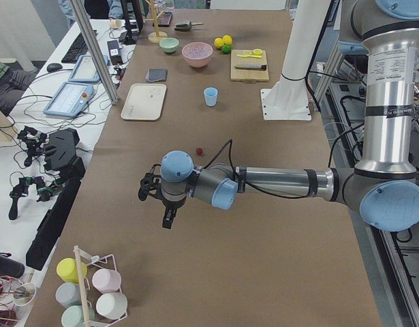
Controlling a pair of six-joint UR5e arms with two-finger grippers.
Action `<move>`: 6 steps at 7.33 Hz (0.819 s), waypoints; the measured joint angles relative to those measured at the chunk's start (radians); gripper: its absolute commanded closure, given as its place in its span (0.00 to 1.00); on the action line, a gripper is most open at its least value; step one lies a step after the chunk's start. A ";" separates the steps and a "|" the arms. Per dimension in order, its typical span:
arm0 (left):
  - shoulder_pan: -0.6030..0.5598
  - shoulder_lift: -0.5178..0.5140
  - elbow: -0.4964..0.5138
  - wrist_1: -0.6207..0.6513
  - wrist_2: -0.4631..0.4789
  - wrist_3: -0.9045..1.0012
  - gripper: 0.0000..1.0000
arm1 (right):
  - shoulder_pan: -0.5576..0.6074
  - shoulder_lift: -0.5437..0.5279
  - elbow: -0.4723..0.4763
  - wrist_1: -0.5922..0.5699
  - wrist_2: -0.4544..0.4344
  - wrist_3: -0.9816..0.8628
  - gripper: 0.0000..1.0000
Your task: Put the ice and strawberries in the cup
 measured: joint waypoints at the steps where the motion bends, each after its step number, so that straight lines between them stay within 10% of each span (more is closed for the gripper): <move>1: 0.000 -0.002 0.001 0.000 0.000 0.000 0.02 | 0.000 0.001 -0.001 0.000 0.004 0.001 0.00; 6: 0.000 -0.006 0.004 0.000 0.000 0.000 0.02 | -0.002 0.001 -0.003 -0.002 0.010 0.002 0.00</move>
